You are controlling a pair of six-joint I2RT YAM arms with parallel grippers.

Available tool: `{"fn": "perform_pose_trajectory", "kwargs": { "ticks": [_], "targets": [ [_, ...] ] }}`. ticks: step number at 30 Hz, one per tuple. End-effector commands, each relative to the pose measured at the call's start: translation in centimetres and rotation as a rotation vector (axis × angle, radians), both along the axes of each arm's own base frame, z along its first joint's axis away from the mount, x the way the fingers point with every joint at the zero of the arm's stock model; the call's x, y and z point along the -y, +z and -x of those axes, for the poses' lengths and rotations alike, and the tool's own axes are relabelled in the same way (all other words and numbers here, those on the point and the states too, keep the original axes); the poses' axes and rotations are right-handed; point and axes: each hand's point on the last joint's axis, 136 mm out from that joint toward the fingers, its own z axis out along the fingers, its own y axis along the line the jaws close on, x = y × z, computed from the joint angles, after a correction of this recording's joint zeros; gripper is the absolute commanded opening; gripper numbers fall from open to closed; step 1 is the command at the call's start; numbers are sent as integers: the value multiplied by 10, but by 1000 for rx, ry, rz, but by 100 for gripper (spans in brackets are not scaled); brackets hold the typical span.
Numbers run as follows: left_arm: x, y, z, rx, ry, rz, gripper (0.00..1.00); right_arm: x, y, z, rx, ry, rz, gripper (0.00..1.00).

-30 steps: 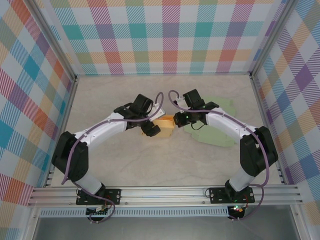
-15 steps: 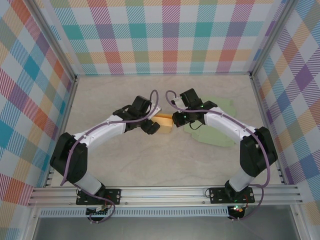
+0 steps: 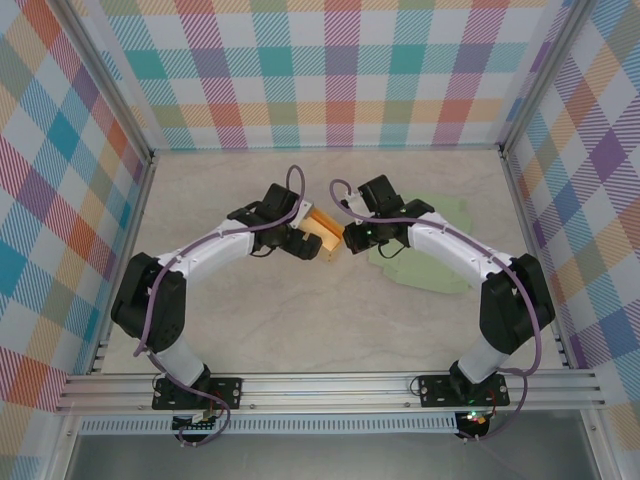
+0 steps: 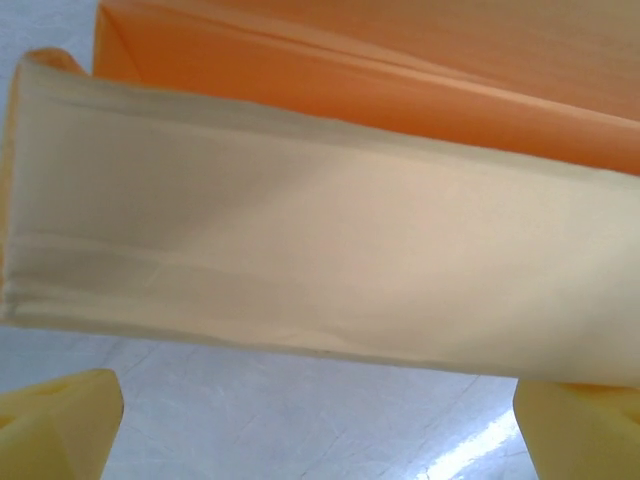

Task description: Fold the paper box

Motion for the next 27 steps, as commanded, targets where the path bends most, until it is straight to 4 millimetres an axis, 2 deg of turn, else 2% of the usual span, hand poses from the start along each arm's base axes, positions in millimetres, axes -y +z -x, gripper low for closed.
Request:
{"fn": "perform_pose_trajectory", "kwargs": {
  "ticks": [1, 4, 10, 16, 19, 23, 27],
  "targets": [
    [1, 30, -1, 8, 19, 74, 100, -10, 9, -2, 14, 38, -14, 7],
    [-3, 40, 1, 17, 26, 69, 100, -12, 9, -3, 11, 44, -12, 7],
    [-25, 45, -1, 37, 98, -21, 100, -14, 10, -4, 8, 55, -12, 7],
    [-30, 63, 0, 70, 129, 2, 100, -15, 8, -3, 0, 64, -10, 7],
    [-32, 61, -2, 73, 145, 1, 98, -16, 5, -4, -9, 62, -9, 7],
    [-30, 50, -2, 33, 161, 10, 89, -20, 2, -4, -20, 68, -13, 7],
    [-35, 63, 2, 66, 196, 38, 89, -21, -1, -5, -25, 71, -7, 7]
  ]
}}
